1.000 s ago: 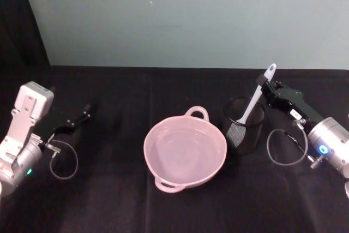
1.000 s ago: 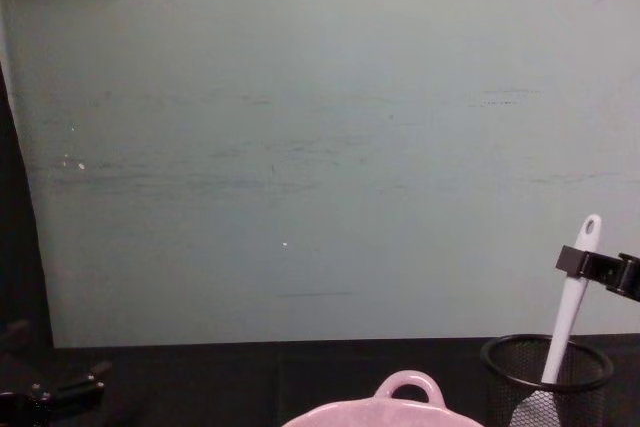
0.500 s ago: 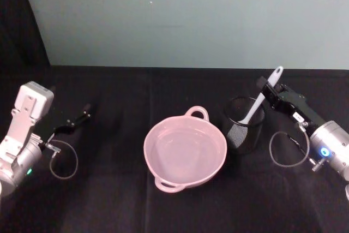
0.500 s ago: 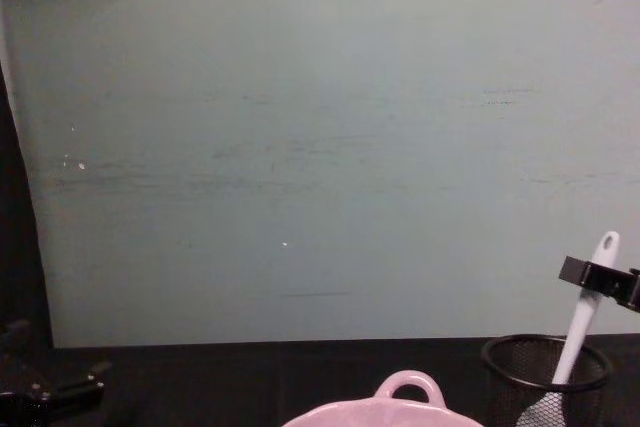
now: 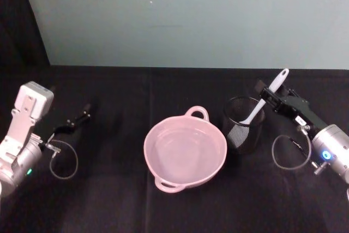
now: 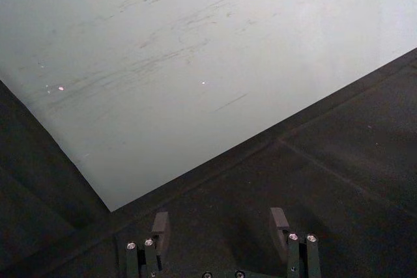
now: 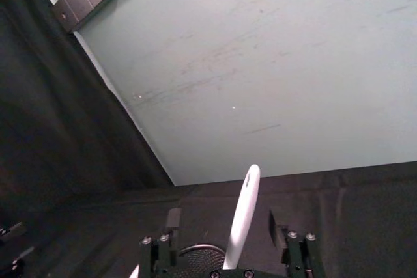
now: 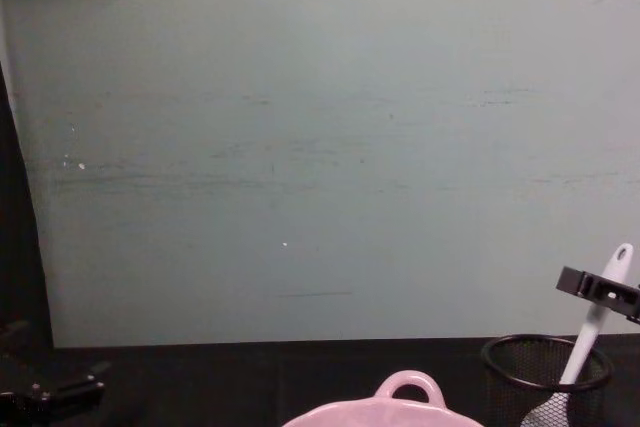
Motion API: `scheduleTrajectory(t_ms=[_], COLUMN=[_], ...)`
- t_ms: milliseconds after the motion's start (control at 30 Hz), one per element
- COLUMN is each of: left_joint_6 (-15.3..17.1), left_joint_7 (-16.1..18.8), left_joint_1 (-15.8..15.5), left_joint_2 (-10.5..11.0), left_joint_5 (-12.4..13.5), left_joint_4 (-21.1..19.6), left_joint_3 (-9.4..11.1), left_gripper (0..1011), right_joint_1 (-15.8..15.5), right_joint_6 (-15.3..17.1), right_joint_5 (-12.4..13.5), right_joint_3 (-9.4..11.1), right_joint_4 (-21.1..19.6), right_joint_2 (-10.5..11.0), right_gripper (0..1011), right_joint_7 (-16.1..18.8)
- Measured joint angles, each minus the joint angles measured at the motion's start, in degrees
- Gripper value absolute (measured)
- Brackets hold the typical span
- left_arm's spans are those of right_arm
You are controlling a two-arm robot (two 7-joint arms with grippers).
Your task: Use the one hand to pick up the spoon and stir the clear water in the bowl.
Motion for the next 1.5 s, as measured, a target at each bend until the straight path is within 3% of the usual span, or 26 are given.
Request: scheduleTrajectory(t_ms=[33, 267, 667, 867, 933, 1000, 1200, 1500], left_joint_6=[0.0, 0.0, 0.0, 0.0, 0.0, 0.0, 0.0, 0.0], left_joint_7=[0.0, 0.0, 0.0, 0.0, 0.0, 0.0, 0.0, 0.0], left_joint_1=[0.0, 0.0, 0.0, 0.0, 0.0, 0.0, 0.0, 0.0], left_joint_2=[0.0, 0.0, 0.0, 0.0, 0.0, 0.0, 0.0, 0.0], left_joint_5=[0.0, 0.0, 0.0, 0.0, 0.0, 0.0, 0.0, 0.0], left_joint_4=[0.0, 0.0, 0.0, 0.0, 0.0, 0.0, 0.0, 0.0], left_joint_3=[0.0, 0.0, 0.0, 0.0, 0.0, 0.0, 0.0, 0.0], left_gripper=[1005, 1005, 1005, 1005, 1005, 1005, 1005, 1005], right_joint_1=[-0.2, -3.0, -10.6, -11.8, -11.5, -11.3, -8.3, -4.5], right_joint_6=[0.0, 0.2, 0.4, 0.2, 0.5, 0.6, 1.4, -0.9], right_joint_5=[-0.1, -1.0, -4.6, -13.2, -15.6, -16.5, -23.9, -28.2], right_joint_3=[0.1, 0.9, 4.0, 3.8, 3.4, 3.2, 1.0, -0.9], right_joint_4=[-0.4, -4.7, -12.8, -15.2, -15.1, -14.9, -11.5, -4.5], right_joint_2=[0.1, 1.9, 5.6, 7.9, 8.3, 8.3, 8.3, 5.5], right_gripper=[855, 1003, 1003, 1002, 1003, 1002, 1002, 1002], right_joint_7=[-0.1, -1.4, -6.0, -10.9, -11.9, -12.3, -15.1, -14.8])
